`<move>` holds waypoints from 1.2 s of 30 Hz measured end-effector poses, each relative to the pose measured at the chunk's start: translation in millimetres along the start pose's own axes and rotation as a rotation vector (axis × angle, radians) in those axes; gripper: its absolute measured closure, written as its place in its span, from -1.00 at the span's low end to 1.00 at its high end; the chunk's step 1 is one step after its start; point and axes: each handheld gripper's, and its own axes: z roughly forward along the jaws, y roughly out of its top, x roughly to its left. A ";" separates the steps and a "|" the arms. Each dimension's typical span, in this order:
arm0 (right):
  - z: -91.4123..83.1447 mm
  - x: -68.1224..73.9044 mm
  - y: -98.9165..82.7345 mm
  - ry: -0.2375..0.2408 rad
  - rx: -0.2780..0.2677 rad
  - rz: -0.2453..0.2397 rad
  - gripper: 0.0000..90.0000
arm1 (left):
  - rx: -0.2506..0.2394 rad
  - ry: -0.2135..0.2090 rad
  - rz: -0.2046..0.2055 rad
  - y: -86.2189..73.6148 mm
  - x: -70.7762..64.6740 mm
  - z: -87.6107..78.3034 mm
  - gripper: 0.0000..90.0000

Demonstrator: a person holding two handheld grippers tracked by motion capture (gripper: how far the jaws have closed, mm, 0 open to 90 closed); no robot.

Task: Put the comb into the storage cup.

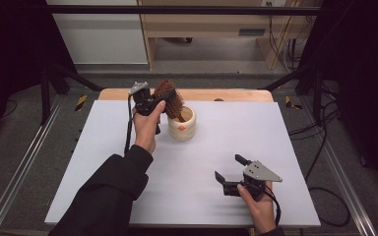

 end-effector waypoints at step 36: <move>1.8 1.5 -1.2 0.007 0.009 -0.001 -0.87 | 0.003 0.017 0.008 -2.2 9.1 -1.9 -0.20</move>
